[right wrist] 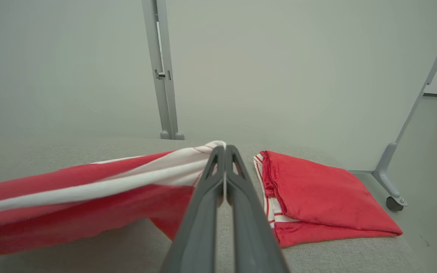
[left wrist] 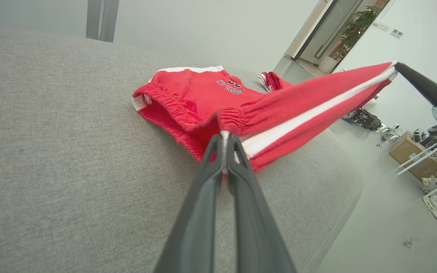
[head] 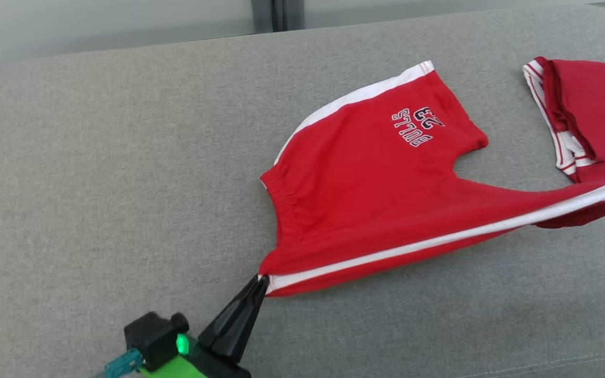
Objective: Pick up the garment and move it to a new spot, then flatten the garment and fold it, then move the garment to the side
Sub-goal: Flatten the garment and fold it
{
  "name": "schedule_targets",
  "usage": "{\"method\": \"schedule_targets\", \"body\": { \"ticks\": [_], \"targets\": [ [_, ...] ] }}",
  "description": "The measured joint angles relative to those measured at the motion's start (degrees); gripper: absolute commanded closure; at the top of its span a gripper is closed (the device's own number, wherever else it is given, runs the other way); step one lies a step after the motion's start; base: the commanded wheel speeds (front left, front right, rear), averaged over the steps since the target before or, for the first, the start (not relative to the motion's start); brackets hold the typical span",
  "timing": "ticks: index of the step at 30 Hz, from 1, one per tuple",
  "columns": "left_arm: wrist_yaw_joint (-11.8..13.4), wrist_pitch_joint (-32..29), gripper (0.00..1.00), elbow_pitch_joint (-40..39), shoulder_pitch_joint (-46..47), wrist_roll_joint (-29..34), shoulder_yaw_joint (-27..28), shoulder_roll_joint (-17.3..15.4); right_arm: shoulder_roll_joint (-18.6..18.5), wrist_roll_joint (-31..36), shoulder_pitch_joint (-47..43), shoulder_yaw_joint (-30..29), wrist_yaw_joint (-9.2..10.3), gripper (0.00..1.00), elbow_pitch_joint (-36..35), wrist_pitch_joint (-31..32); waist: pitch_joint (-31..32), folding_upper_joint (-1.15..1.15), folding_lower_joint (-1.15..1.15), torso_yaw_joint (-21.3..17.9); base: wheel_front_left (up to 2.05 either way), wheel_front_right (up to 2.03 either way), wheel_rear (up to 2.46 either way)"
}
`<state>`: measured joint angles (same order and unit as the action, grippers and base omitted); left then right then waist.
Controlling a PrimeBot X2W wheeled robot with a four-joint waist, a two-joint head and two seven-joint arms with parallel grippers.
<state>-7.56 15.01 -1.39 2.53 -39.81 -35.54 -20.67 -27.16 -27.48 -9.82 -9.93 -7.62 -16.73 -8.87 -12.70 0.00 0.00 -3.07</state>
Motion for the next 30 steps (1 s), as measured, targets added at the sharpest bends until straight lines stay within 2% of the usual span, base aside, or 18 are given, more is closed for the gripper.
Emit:
{"method": "schedule_targets", "body": {
  "ticks": [6,11,20,24,30],
  "targets": [
    [0.0,-2.78,1.0,2.15,9.23,-4.12,-2.67,2.25,-2.38,1.04,8.52,1.75,0.07,1.0,5.54,3.64,-2.14,0.0,0.0,1.66,0.0,0.0,0.0],
    [0.01,-5.23,1.0,5.71,17.0,-7.3,-4.32,3.46,-6.73,0.96,17.49,5.56,0.08,1.0,11.83,6.03,-4.59,0.0,0.0,3.03,0.0,0.0,0.0],
    [0.01,-6.95,1.0,11.44,29.87,-9.99,-6.6,3.67,-15.86,-1.33,34.71,17.29,0.08,1.0,22.8,9.21,-9.76,0.0,0.0,5.21,0.0,0.0,0.0],
    [0.01,-7.93,1.0,14.62,34.59,-10.95,-7.58,3.74,-17.79,-3.14,42.19,23.49,0.08,1.0,27.93,10.36,-12.07,0.0,0.0,6.08,0.0,0.0,0.0],
    [0.01,-9.15,1.0,19.18,39.57,-12.87,-8.96,4.76,-18.64,-5.19,52.37,31.81,0.08,1.0,35.49,10.31,-15.1,0.0,0.0,7.51,0.0,0.0,0.0]
  ]
}}
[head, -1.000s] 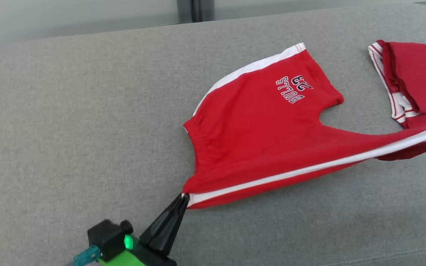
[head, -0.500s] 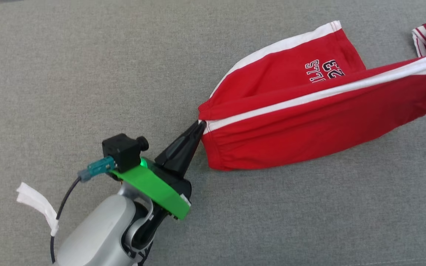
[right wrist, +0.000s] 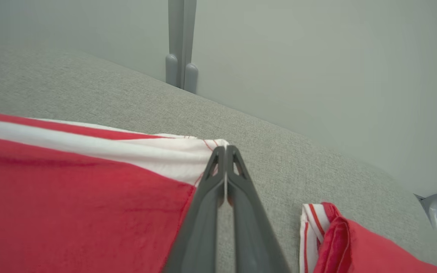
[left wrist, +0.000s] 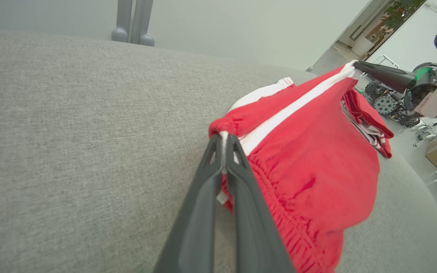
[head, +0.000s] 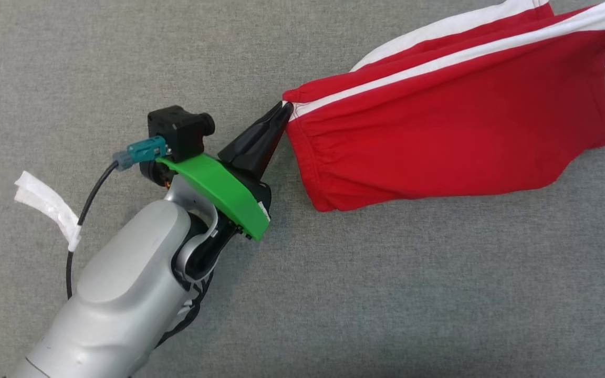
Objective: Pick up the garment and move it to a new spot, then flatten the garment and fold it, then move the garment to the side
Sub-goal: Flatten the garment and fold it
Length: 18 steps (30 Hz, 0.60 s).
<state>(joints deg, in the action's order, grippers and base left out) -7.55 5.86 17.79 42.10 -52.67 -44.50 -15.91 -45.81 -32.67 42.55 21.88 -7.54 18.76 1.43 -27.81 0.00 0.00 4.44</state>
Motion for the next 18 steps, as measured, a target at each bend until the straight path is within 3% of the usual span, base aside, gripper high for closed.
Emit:
{"method": "schedule_targets", "body": {
  "ticks": [10,11,13,14,18],
  "targets": [
    [0.0,2.3,1.0,5.26,4.22,-1.68,-3.01,1.26,0.97,-3.32,11.65,10.94,0.0,1.0,11.31,-3.75,-2.81,0.0,0.0,1.79,0.0,0.0,0.0],
    [0.0,2.77,0.82,5.56,4.44,-1.88,-3.33,1.33,1.12,-3.68,12.23,11.93,0.0,1.0,12.24,-4.33,-2.84,0.0,0.0,1.84,0.0,0.0,0.0],
    [0.0,3.83,0.36,6.03,4.71,-2.26,-3.99,1.44,1.45,-4.36,13.15,13.33,0.0,0.0,13.84,-5.77,-2.72,0.0,0.0,1.8,0.0,0.0,0.0],
    [0.0,4.48,0.0,6.43,4.85,-2.36,-4.19,1.46,1.76,-4.63,13.56,13.88,0.0,0.0,14.66,-7.04,-2.56,0.0,0.0,1.76,0.0,0.0,0.0],
    [0.0,7.1,0.0,7.83,5.13,-2.37,-4.5,1.36,2.99,-5.35,14.13,15.55,0.01,0.0,17.38,-12.35,-1.43,0.0,0.0,1.55,0.0,0.0,0.0]
  ]
}}
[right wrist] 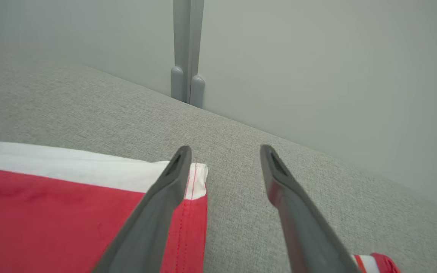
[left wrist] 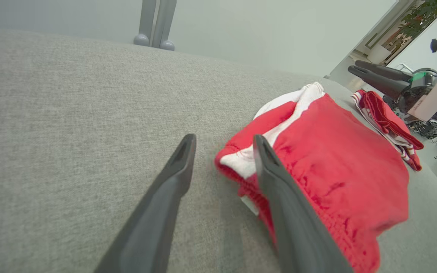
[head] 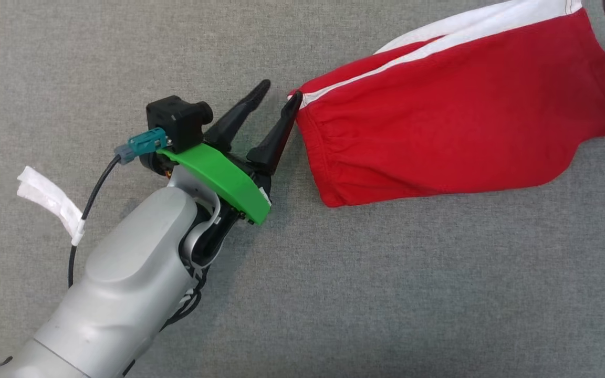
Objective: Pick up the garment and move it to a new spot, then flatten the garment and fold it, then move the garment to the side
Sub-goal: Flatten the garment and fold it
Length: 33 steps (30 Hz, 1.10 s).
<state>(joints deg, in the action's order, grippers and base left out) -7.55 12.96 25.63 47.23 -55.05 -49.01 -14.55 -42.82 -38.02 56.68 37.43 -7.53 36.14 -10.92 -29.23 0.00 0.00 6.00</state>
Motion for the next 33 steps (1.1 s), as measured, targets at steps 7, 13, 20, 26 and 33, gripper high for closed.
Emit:
{"method": "schedule_targets", "body": {
  "ticks": [7,13,20,26,33],
  "targets": [
    [4.2,1.83,0.0,-0.33,-5.97,7.05,4.33,-0.4,2.77,-1.78,-5.83,-0.08,0.0,0.0,0.45,-3.86,4.18,0.0,0.0,-0.56,0.0,0.0,0.0],
    [9.99,2.08,0.0,-10.42,-19.83,19.18,13.52,1.55,4.89,-2.33,-15.83,-6.03,0.0,0.0,-2.22,-4.09,9.1,0.0,0.0,-1.11,0.0,0.0,0.0],
    [12.82,2.16,0.0,-19.53,-34.36,30.48,19.56,5.44,6.59,-3.19,-25.52,-10.68,0.01,0.0,-0.09,-3.97,13.98,0.0,0.0,-0.31,0.0,0.0,0.0],
    [12.07,2.18,0.0,-23.62,-41.23,35.37,21.57,8.76,7.09,-3.64,-23.89,-14.03,0.01,0.0,4.57,0.77,15.02,0.0,0.0,2.68,0.0,0.0,0.0],
    [8.51,2.16,0.0,-24.7,-41.85,38.31,21.21,10.87,4.85,-0.77,-16.75,-14.45,0.01,0.0,12.26,6.45,12.9,0.0,0.0,7.11,0.0,0.0,0.0]
  ]
}}
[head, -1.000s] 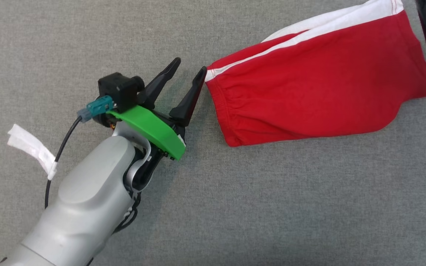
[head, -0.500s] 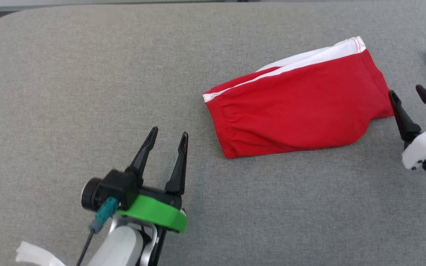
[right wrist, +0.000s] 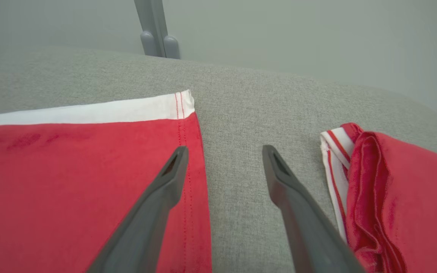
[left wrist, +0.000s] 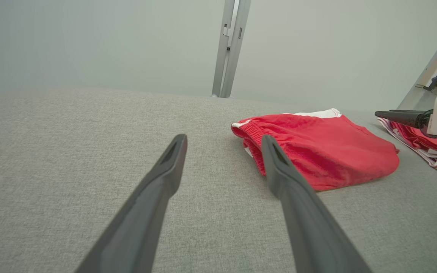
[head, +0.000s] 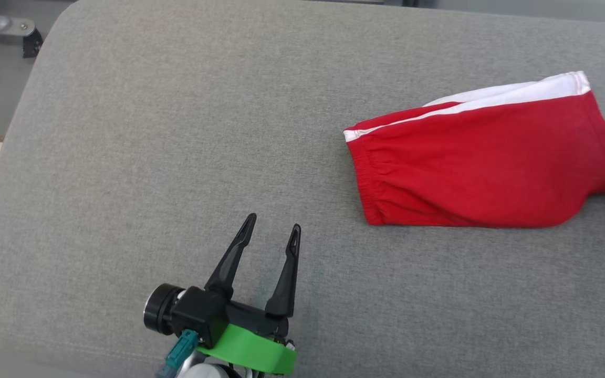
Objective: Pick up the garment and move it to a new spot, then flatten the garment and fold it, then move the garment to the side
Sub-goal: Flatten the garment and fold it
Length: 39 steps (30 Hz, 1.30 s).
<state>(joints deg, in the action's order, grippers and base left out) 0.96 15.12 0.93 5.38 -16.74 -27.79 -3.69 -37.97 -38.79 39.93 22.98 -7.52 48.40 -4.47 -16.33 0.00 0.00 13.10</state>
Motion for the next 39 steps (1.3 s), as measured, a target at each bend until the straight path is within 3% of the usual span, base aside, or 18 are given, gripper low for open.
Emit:
{"method": "schedule_targets", "body": {
  "ticks": [10,11,12,13,14,23,32,39],
  "targets": [
    [-1.53,0.0,0.0,-0.35,0.81,1.34,-0.16,0.68,1.65,-0.44,5.14,1.81,0.0,0.0,7.8,6.56,-4.61,0.0,0.0,4.27,0.0,0.0,0.0],
    [-1.53,0.0,0.0,-0.53,0.82,1.33,-0.26,0.69,1.78,-0.71,5.53,1.83,0.01,0.13,8.22,7.03,-4.94,0.0,0.0,4.48,0.0,0.0,0.0],
    [-1.48,0.0,0.0,-0.62,0.84,1.33,-0.37,0.69,1.98,-1.13,5.69,1.87,0.04,0.53,8.5,7.17,-5.18,0.0,0.0,4.62,0.0,0.0,0.0],
    [-1.45,0.0,0.0,-0.65,0.87,1.33,-0.51,0.7,2.12,-1.56,5.94,1.98,0.04,0.61,8.72,7.48,-5.43,0.0,0.0,4.72,0.0,0.0,0.0],
    [-1.32,0.0,0.0,-0.65,0.91,1.33,-0.54,0.71,2.2,-1.65,6.08,2.25,0.03,1.0,8.75,7.48,-5.59,0.0,0.0,4.74,0.0,0.0,0.0],
    [-0.88,0.0,0.0,0.0,0.97,1.99,0.36,0.77,2.87,-2.24,5.63,4.79,-0.1,1.0,8.78,3.97,-4.85,0.0,0.0,1.63,0.0,0.0,0.0],
    [-1.03,0.0,0.0,0.93,0.22,2.25,1.23,0.82,-2.26,0.86,4.44,8.12,-0.02,1.0,8.13,2.27,-1.79,0.0,0.0,-3.71,0.0,0.0,0.0],
    [-1.2,0.01,0.0,2.29,-0.8,2.24,1.41,0.83,-0.37,3.09,7.38,9.94,-0.01,1.0,4.17,2.92,1.86,0.0,0.0,-6.47,0.0,0.0,0.0]
  ]
}}
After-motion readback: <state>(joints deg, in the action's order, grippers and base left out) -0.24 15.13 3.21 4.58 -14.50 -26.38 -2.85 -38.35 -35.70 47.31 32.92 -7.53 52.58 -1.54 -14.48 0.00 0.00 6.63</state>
